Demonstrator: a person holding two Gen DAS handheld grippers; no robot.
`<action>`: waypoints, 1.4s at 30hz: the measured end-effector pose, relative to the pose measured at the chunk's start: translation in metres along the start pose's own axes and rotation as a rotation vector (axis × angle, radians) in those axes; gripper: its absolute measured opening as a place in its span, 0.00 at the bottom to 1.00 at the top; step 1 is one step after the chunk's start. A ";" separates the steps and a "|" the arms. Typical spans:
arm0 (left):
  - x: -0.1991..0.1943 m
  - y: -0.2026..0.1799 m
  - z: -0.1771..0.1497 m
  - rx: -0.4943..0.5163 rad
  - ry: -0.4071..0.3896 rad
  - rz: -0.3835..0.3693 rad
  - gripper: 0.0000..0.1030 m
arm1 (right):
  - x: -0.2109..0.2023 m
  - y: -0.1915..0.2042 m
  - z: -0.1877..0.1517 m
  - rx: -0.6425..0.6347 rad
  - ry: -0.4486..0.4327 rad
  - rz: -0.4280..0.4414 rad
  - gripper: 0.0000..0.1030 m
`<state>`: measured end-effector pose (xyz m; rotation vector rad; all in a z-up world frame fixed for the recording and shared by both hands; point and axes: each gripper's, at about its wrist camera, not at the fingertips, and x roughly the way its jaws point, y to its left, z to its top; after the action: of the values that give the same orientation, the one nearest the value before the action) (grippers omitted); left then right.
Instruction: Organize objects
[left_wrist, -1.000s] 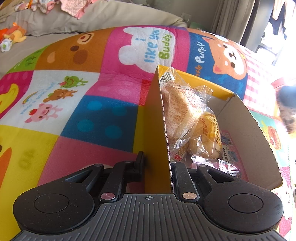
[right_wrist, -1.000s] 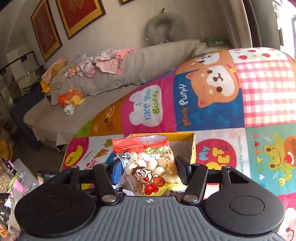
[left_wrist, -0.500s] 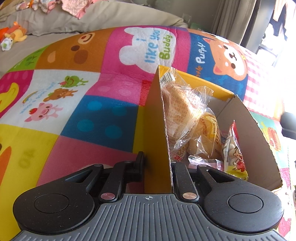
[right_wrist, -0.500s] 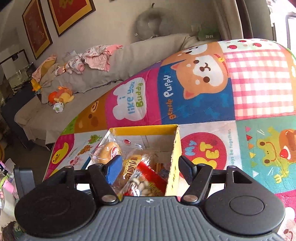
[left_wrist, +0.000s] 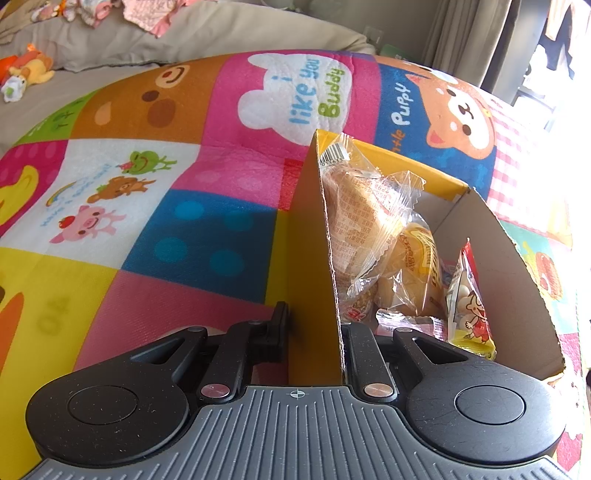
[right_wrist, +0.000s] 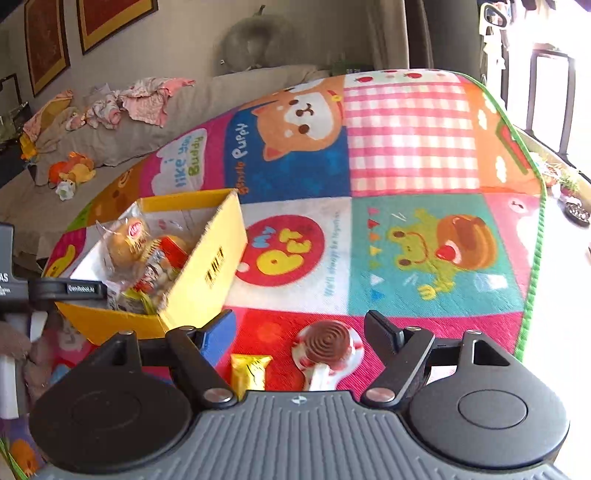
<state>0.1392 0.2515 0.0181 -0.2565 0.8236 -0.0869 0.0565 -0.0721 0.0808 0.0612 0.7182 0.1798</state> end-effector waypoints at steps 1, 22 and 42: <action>0.000 0.000 0.000 0.001 0.000 0.002 0.16 | -0.002 -0.004 -0.005 0.002 0.008 -0.006 0.75; 0.000 0.000 0.000 0.002 -0.001 0.002 0.16 | 0.014 0.053 -0.060 -0.230 0.081 0.057 0.69; 0.000 0.000 0.000 0.010 0.001 -0.001 0.16 | -0.021 0.070 -0.067 -0.247 0.144 0.107 0.20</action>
<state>0.1390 0.2514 0.0176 -0.2472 0.8238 -0.0922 -0.0130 -0.0073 0.0527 -0.1509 0.8315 0.3770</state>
